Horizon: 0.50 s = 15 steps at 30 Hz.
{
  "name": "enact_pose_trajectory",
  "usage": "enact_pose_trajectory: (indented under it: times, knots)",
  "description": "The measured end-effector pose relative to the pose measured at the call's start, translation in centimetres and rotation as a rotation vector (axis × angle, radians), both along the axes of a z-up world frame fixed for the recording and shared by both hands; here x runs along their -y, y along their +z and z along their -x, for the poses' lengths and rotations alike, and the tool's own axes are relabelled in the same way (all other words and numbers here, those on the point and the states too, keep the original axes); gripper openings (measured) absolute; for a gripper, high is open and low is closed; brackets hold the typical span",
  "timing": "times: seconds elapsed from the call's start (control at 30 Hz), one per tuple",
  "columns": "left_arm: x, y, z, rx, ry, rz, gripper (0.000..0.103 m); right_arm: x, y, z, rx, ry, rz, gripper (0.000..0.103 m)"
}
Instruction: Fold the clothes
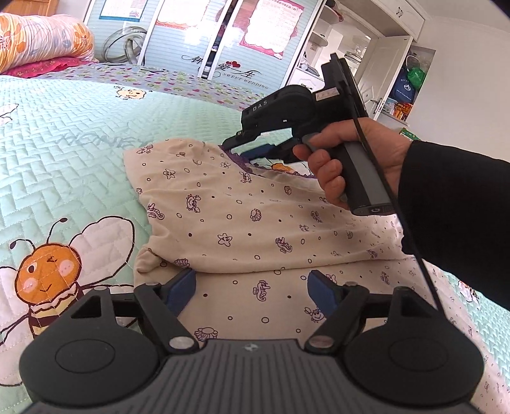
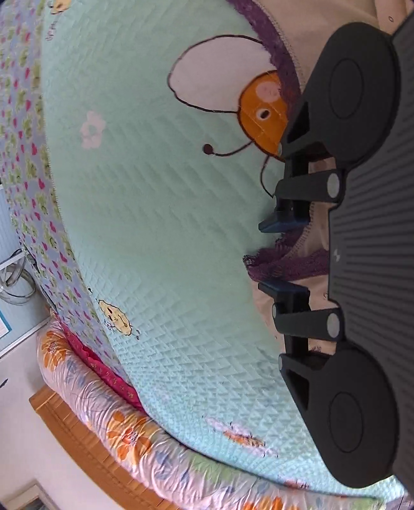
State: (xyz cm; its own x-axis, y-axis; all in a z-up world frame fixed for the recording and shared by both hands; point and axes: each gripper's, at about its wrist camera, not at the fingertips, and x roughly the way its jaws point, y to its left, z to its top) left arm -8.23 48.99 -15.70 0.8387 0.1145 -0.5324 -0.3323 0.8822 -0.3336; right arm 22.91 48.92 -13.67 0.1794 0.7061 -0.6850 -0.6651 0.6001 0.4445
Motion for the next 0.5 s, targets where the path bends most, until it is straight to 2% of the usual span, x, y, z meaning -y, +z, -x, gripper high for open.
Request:
enact_pose_trajectory:
  times: [0.1, 0.27, 0.5]
  knots:
    - [0.0, 0.0, 0.0, 0.001, -0.001, 0.0, 0.081, 0.6, 1.1, 0.4, 0.031, -0.003, -0.045, 0.029]
    - [0.1, 0.0, 0.0, 0.0, -0.002, -0.002, 0.081, 0.9, 0.6, 0.6, -0.052, 0.048, -0.019, 0.029]
    - [0.2, 0.0, 0.0, -0.002, -0.006, -0.01, 0.082, 1.9, -1.5, -0.6, -0.185, 0.026, -0.077, 0.03]
